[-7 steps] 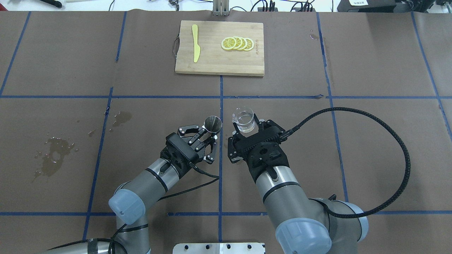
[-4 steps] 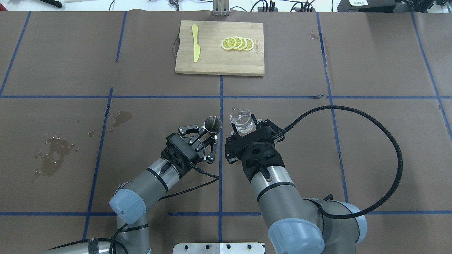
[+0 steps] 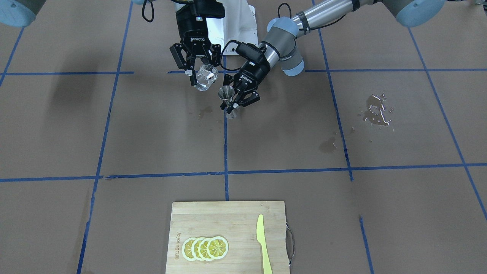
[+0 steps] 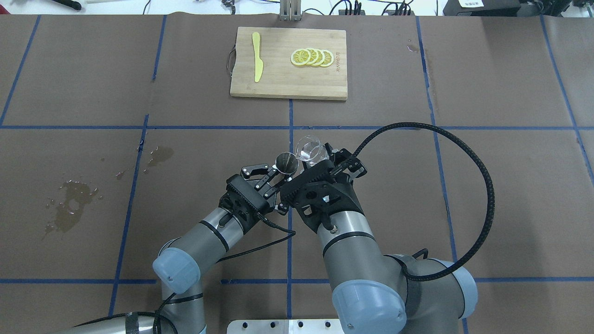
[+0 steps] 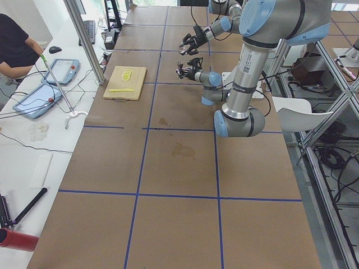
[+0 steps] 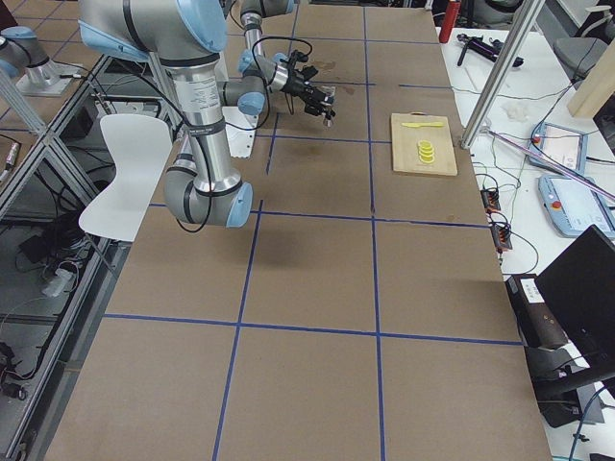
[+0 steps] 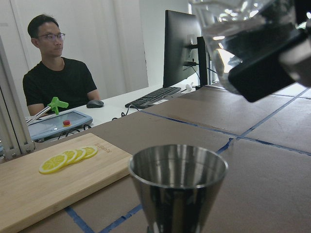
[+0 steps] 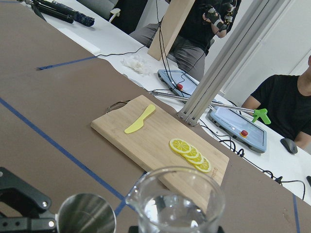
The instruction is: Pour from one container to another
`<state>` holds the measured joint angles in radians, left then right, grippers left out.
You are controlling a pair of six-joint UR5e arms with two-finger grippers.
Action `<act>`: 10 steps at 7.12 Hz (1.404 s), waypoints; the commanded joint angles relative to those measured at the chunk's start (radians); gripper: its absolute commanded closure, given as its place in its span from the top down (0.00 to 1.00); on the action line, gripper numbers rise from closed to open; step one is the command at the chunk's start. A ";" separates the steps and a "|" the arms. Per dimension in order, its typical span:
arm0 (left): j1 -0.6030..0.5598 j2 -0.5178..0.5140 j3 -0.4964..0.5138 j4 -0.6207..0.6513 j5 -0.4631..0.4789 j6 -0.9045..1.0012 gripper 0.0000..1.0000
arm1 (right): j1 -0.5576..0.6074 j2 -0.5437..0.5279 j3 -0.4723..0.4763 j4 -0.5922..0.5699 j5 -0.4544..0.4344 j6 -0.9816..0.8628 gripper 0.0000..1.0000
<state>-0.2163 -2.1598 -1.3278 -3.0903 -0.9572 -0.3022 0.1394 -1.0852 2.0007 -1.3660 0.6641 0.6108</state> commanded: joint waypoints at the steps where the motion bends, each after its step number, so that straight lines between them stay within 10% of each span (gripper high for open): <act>1: 0.000 -0.008 0.009 -0.022 0.000 0.000 0.00 | 0.016 0.002 0.000 -0.002 0.002 -0.046 0.00; 10: 0.003 -0.020 0.007 -0.028 0.000 0.000 0.00 | 0.031 0.039 -0.002 -0.116 0.002 -0.198 0.00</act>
<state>-0.2133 -2.1785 -1.3204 -3.1186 -0.9572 -0.3032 0.1699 -1.0463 1.9989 -1.4789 0.6657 0.4351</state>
